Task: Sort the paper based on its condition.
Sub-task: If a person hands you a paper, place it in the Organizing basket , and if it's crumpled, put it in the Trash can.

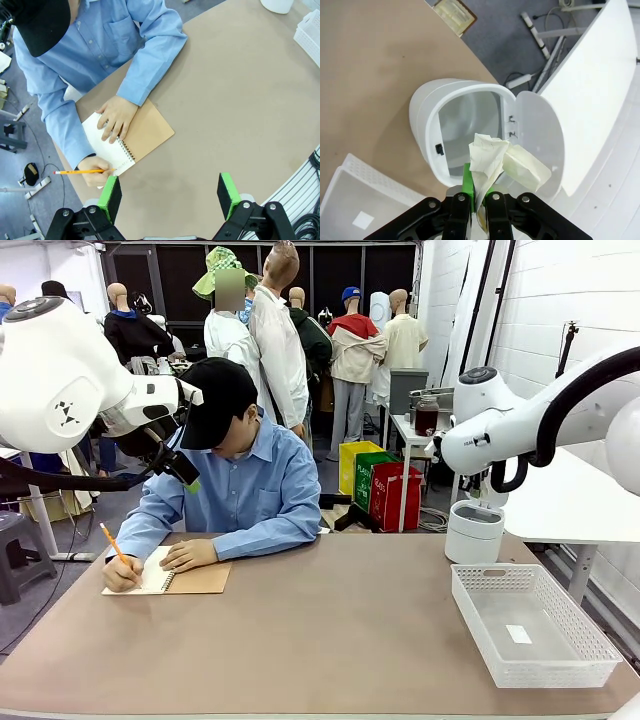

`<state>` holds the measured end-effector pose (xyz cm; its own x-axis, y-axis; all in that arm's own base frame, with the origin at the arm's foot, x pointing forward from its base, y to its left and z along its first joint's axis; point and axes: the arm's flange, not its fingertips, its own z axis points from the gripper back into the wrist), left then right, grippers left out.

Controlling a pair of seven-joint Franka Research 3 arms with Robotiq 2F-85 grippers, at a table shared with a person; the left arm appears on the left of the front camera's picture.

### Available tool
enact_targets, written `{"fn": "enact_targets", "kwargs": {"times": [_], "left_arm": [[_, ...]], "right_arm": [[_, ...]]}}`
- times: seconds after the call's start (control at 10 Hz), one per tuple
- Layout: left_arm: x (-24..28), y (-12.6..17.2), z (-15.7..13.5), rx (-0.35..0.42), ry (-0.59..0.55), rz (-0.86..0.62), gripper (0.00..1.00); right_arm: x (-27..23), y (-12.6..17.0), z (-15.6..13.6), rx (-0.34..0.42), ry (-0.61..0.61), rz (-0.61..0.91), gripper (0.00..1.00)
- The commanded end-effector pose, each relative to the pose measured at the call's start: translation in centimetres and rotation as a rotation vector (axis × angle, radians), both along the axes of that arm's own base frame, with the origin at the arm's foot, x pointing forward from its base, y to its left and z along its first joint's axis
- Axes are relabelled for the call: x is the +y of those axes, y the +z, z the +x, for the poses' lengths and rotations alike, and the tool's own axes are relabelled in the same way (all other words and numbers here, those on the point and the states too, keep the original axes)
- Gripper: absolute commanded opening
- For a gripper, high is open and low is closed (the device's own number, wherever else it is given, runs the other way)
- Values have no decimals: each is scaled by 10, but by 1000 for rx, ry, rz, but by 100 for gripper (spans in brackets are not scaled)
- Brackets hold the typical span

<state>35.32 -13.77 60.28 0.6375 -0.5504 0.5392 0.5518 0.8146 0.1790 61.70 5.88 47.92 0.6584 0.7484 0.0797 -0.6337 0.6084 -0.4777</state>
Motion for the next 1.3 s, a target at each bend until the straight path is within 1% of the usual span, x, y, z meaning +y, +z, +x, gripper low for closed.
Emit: {"fn": "enact_targets", "kwargs": {"times": [0.0, 0.8, 1.2], "left_arm": [[1, 1, 0, -1, -7, -1, 100], [1, 1, 0, -1, -7, -1, 100], [1, 1, 0, -1, -7, -1, 100]], "right_arm": [[0, -7, 12, -3, 20, -44, 0], [0, -32, 29, 79, 51, -65, 0], [-2, -37, 33, 88, 55, -78, 0]]}}
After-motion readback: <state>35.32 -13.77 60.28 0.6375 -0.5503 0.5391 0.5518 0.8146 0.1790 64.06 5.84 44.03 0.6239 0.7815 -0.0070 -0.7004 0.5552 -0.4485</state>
